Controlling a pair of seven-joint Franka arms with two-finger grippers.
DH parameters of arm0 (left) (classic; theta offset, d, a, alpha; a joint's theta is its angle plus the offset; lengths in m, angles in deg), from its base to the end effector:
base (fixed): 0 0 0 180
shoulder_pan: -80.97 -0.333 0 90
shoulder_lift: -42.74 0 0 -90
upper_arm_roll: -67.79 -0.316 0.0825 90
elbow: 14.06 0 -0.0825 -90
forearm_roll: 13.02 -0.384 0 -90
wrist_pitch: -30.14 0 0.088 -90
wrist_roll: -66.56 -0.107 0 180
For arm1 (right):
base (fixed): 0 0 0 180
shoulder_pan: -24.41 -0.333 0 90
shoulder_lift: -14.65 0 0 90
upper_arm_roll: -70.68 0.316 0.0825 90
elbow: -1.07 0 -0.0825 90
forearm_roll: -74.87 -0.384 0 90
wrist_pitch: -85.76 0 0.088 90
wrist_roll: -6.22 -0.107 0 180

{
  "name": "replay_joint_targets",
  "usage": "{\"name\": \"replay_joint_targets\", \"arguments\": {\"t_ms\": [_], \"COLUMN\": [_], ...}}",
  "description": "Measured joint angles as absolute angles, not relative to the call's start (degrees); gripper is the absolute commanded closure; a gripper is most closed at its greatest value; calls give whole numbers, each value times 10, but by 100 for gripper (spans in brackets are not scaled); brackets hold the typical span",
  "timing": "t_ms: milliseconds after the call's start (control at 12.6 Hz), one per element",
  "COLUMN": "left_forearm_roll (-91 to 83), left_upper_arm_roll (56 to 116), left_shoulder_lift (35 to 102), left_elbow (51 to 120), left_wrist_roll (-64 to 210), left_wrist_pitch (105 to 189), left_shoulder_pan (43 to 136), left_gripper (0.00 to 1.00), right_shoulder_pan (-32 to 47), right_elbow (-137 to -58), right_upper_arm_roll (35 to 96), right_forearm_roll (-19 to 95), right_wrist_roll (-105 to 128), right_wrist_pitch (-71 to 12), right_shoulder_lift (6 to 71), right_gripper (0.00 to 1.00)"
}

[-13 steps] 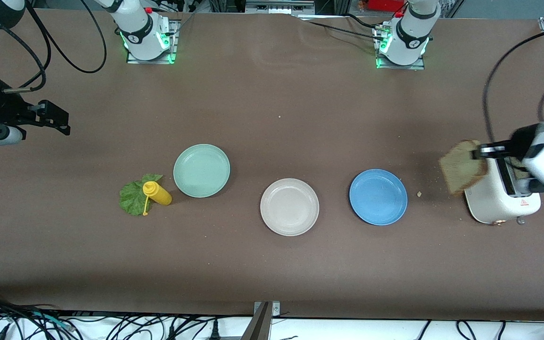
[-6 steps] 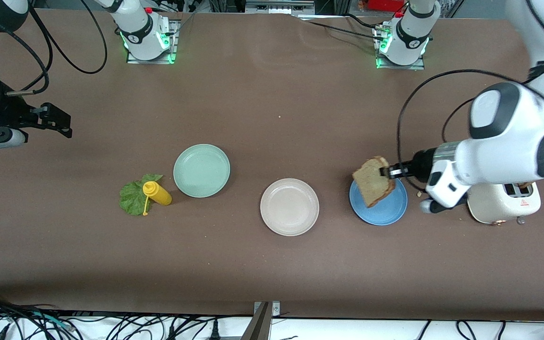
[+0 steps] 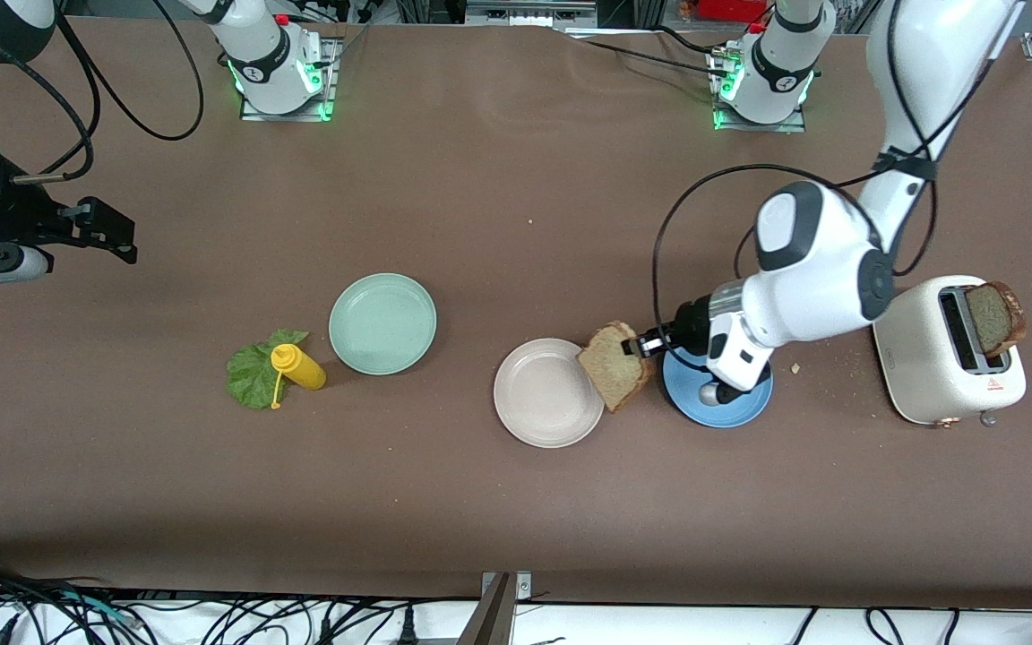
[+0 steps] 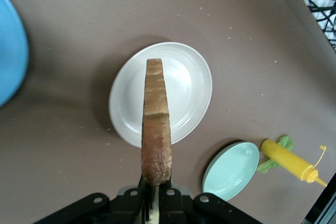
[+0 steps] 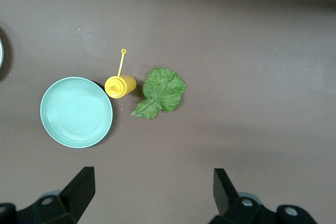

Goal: Make sandwich in beige plate with both arms
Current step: 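Carry the bread slice with the left gripper over the beige plate, then lower the bread onto the beige plate and open the left gripper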

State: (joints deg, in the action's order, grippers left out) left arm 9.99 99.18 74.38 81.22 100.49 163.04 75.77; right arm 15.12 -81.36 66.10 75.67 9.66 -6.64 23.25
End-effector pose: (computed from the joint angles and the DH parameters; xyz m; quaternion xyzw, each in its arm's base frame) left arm 0.6399 -0.2657 0.3466 0.9268 0.2286 -0.0780 0.2876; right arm 0.6024 0.0520 0.6041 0.9973 0.0718 0.0123 0.0128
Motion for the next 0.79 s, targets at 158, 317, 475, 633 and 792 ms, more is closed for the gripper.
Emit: {"name": "replay_joint_targets", "arguments": {"t_ms": [158,317,475,633,792], "left_forearm_roll": [100,100,100,100,100], "left_upper_arm_roll": [992,992,991,991,991], "left_shoulder_lift": [760,778,794,806,810], "left_elbow": [823,833,836,836,836], "left_wrist_roll": [1017,1019,1019,1019,1019], "left_wrist_pitch": [1689,1728,1748,1768,1773], "left_shoulder_pan": [781,799,809,813,813], "left_gripper": [100,100,100,100,100], "right_shoulder_pan": [151,153,154,154,150], "right_elbow": [-814,-814,-814,-814,-814], "right_upper_arm_roll": [661,660,658,658,661], "right_forearm_roll": [757,757,757,757,757], "right_wrist_roll": [97,97,97,97,97], "right_wrist_pitch": [-67,-70,-79,-100,-107], "right_shoulder_lift": [236,240,247,254,255], "right_gripper": [0,0,0,0,0]}}
